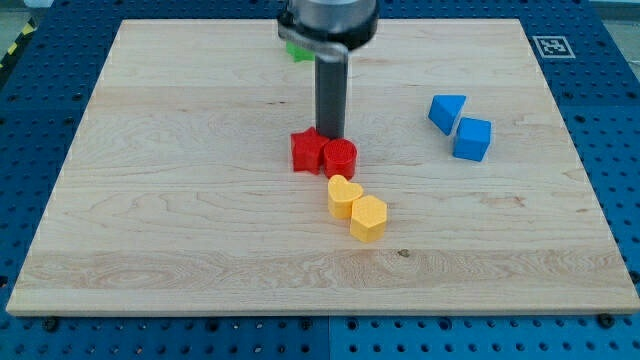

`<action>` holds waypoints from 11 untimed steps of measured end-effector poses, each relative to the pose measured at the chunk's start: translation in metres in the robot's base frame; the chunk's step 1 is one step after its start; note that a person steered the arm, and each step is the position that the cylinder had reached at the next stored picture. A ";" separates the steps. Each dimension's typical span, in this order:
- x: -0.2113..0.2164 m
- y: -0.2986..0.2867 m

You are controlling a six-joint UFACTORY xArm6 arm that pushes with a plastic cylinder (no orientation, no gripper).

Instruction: Nudge the green circle

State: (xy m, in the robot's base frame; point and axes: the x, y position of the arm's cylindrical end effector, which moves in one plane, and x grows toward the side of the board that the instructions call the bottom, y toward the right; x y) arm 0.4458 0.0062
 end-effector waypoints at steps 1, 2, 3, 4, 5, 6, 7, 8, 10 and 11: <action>0.009 0.000; 0.009 0.000; -0.018 0.000; -0.062 0.003; -0.086 0.021; -0.087 0.024; -0.120 0.030; -0.154 0.052; -0.225 0.067; -0.252 0.064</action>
State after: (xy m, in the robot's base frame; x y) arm 0.1938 0.0703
